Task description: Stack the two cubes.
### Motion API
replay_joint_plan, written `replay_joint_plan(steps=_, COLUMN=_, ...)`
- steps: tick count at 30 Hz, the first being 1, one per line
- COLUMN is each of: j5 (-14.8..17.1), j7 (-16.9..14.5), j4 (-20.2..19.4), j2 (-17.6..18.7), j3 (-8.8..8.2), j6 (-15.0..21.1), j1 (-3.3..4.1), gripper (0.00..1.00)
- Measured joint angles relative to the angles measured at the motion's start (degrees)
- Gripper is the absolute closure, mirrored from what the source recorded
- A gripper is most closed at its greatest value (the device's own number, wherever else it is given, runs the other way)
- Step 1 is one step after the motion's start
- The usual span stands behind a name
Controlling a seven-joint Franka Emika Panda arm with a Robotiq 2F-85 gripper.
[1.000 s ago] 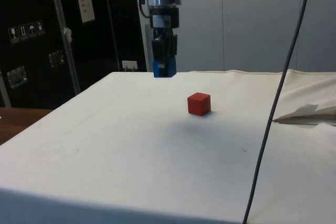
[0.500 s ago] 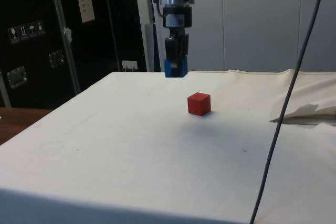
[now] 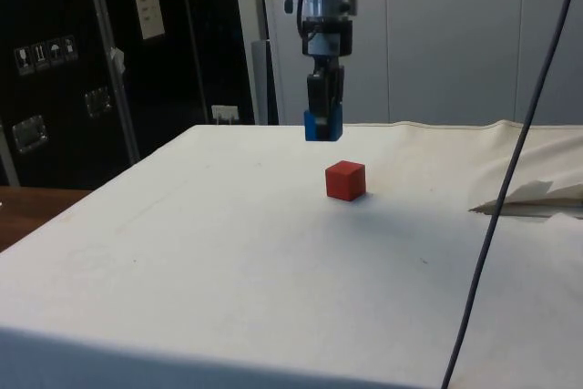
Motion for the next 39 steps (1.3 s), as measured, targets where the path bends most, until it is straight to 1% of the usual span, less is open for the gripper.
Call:
replay_joint_plan(steps=5, j5=0.0, j7=-1.0, j4=0.0, j2=0.7, j3=-0.69, j6=0.3, j1=-0.11, gripper=1.00)
replay_joint_plan(steps=6, j5=-0.2, j7=-1.4, j4=0.0, j2=1.1, j3=-1.09, j6=0.3, j1=-0.11, gripper=1.00)
replay_joint_plan(steps=9, j5=-1.0, j7=-1.5, j4=-0.1, j2=1.4, j3=-1.49, j6=0.3, j1=-0.17, gripper=1.00)
replay_joint_plan(steps=15, j5=-1.6, j7=-1.6, j4=-1.1, j2=1.4, j3=-1.72, j6=0.9, j1=-0.17, gripper=1.00)
replay_joint_plan(steps=21, j5=-1.7, j7=-1.7, j4=-2.5, j2=1.4, j3=-1.72, j6=2.4, j1=-0.17, gripper=1.00)
replay_joint_plan(steps=29, j5=-1.7, j7=-1.7, j4=-2.5, j2=1.7, j3=-1.72, j6=2.5, j1=-0.17, gripper=1.00)
replay_joint_plan(steps=35, j5=-1.3, j7=-1.8, j4=-1.7, j2=4.2, j3=-1.78, j6=4.2, j1=-0.17, gripper=1.00)
replay_joint_plan(steps=37, j5=-0.6, j7=-2.1, j4=-1.0, j2=5.7, j3=-1.78, j6=5.2, j1=-0.23, gripper=1.00)
replay_joint_plan(steps=39, j5=-0.5, j7=-2.1, j4=-0.7, j2=6.1, j3=-1.83, j6=5.3, j1=-0.23, gripper=1.00)
